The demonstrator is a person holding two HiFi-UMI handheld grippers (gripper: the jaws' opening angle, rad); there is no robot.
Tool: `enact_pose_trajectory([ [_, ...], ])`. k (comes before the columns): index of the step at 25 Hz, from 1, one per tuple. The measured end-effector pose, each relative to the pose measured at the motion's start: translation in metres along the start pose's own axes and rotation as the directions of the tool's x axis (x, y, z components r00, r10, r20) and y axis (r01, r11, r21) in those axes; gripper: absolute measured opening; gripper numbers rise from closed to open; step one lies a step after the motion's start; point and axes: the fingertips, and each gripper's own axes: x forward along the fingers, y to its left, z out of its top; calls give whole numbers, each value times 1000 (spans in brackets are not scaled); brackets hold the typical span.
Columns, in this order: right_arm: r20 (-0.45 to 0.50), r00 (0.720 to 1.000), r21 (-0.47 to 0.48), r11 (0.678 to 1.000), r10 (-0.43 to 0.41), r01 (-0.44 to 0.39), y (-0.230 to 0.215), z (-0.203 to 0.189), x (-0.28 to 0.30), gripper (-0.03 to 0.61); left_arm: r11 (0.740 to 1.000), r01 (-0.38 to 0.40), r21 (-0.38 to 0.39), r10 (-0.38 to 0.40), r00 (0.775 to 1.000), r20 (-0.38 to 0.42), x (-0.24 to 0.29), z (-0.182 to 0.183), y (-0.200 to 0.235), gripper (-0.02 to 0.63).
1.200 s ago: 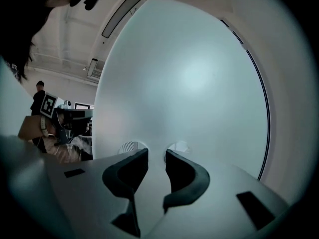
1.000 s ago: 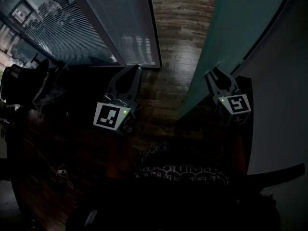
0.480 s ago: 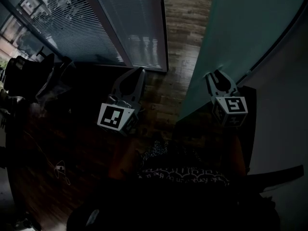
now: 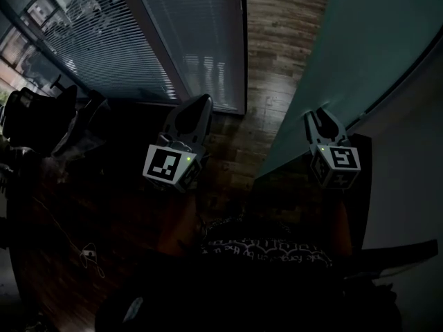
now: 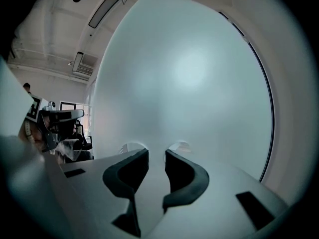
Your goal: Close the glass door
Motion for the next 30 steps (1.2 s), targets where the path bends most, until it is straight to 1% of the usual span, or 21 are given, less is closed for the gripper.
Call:
enact_pose_trajectory([
  [6,-15,999,7,999,-32,32,5,8,50,106,1000,1,7,-1,1000,-3,27,-1,57,2],
  [9,-15,999,12,999,-47,48,3,7,69,106,1000,6,11,-6,1000,-3,38,-5,74,2],
  [13,-20,998,13,998,-64,64,2,10,84,104,1000,26,11,-26,1000,-4,38,-9,85,2],
  [17,-17,996,18,996,-83,83,1,13,86,104,999,38,11,-38,999,-3,26,-9,86,3],
  [21,-9,996,24,996,-86,86,2,20,103,104,1000,23,6,-23,1000,-9,19,-10,102,3],
  [25,-13,996,13,996,-90,90,5,26,108,104,1000,3,-4,-3,1000,-21,7,-10,106,3],
  [30,-22,996,13,996,-84,84,-6,26,152,104,1000,-9,-14,9,999,-50,35,-29,122,3],
])
